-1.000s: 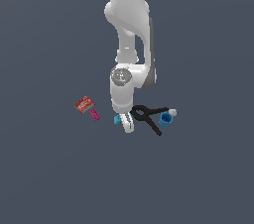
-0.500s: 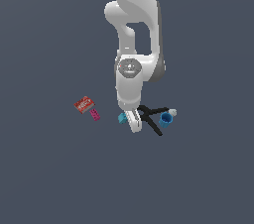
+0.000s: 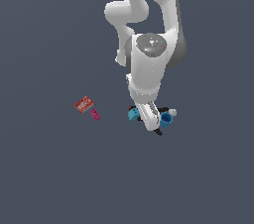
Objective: Pick up a designated object from a clutter of objects.
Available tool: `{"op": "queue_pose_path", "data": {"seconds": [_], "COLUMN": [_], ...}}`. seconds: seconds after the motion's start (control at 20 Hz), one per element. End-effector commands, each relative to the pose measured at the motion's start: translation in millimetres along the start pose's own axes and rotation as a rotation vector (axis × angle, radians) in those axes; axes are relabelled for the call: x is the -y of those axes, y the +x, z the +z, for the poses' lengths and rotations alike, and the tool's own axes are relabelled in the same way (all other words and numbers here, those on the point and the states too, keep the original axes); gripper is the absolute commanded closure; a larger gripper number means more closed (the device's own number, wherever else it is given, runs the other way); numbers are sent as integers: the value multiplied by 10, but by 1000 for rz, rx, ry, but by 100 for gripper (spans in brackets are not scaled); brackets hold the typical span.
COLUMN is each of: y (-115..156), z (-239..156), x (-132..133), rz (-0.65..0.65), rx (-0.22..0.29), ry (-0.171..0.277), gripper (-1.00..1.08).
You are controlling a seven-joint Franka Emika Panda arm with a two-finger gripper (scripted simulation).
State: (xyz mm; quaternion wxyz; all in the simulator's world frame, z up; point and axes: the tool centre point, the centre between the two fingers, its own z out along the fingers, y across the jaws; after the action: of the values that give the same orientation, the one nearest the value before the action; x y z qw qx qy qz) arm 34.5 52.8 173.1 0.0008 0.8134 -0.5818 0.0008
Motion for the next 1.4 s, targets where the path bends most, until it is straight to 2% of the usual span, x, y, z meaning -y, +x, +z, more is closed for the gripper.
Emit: {"op": "queue_pose_path", "data": {"seconds": [0.0, 0.65, 1.35], "y": [-83, -464, -712], "z": [-243, -1321, -2036], "x": [119, 703, 1126], "rz": [1, 0, -1], "rx": [-1, 0, 2], "ry": [0, 0, 0], "gripper": [108, 108, 108]}}
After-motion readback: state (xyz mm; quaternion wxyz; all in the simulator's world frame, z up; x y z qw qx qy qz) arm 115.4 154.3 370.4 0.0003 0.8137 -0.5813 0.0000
